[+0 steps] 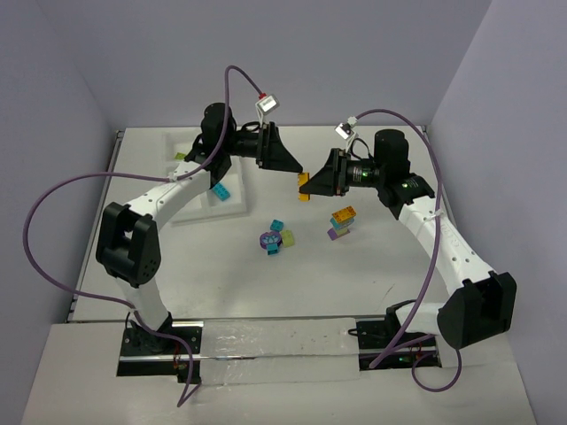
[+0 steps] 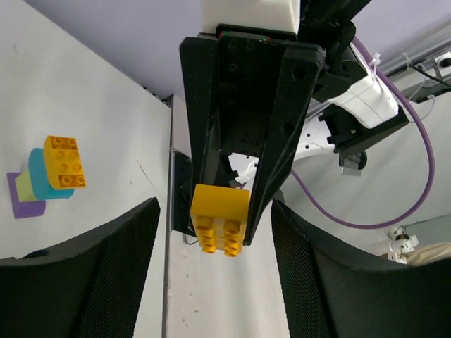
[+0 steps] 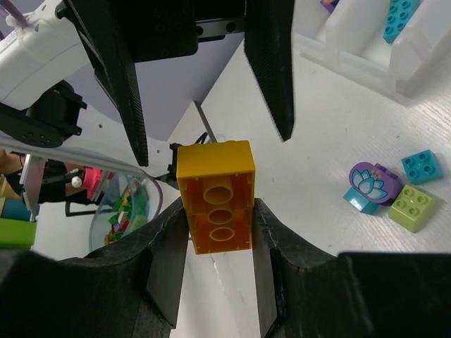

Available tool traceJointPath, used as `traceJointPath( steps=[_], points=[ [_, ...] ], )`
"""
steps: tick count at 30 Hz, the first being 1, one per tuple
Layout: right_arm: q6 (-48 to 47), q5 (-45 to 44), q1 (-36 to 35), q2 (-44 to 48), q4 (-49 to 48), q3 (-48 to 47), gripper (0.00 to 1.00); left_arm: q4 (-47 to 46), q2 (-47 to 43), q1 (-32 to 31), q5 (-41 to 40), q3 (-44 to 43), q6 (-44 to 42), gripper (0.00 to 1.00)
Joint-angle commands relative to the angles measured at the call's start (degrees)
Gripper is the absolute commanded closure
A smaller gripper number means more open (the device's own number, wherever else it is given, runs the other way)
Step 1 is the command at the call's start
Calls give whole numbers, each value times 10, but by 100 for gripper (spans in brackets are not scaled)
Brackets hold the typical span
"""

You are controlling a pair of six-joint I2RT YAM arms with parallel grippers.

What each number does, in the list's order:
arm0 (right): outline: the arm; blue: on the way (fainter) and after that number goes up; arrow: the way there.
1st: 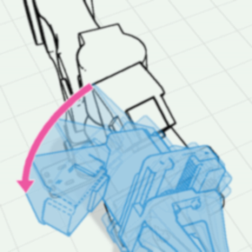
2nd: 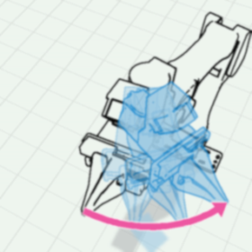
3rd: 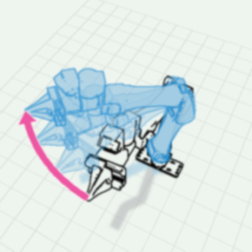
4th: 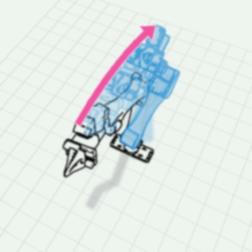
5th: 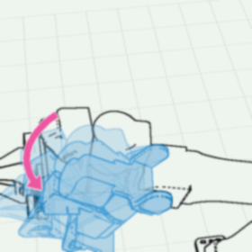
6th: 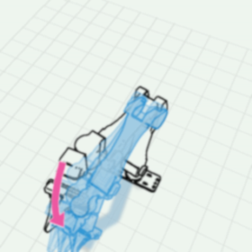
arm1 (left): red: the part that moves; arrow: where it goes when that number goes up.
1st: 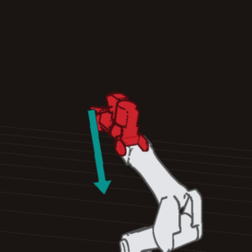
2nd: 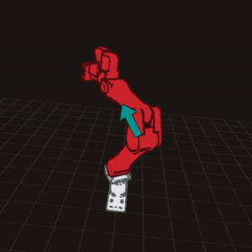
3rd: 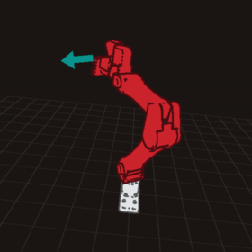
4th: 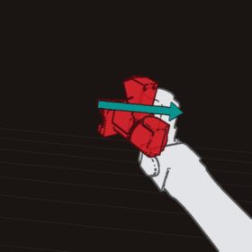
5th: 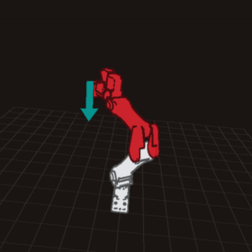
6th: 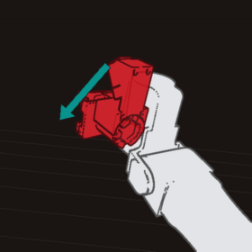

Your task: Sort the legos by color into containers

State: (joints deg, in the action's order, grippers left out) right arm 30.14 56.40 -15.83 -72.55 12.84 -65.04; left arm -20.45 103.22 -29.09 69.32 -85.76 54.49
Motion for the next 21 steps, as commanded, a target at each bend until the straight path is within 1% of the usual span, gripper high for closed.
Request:
traceJointPath(
  steps=[1,4,8,10,12,17,20,21],
  points=[
    [1,8,-4,3,-29,-7,100,-29,-1,-11,37,-32,2,33],
    [3,7,-4,3,-29,-5,100,-28,7,-14,47,-38,5,36],
    [0,8,-4,2,-28,-5,100,-27,13,-23,58,-46,8,37],
    [-2,6,-3,3,-26,-5,100,-26,19,-27,61,-53,12,43],
    [-4,5,-4,3,-24,-6,100,-20,26,-29,66,-59,18,47],
    [-9,3,-4,3,-19,-5,100,-12,31,-34,72,-55,14,50],
    [-13,1,-4,3,-14,-5,100,1,27,-35,71,-50,2,57],
    [-13,-1,-4,4,-14,-5,100,3,26,-35,71,-49,0,62]
  ],
)
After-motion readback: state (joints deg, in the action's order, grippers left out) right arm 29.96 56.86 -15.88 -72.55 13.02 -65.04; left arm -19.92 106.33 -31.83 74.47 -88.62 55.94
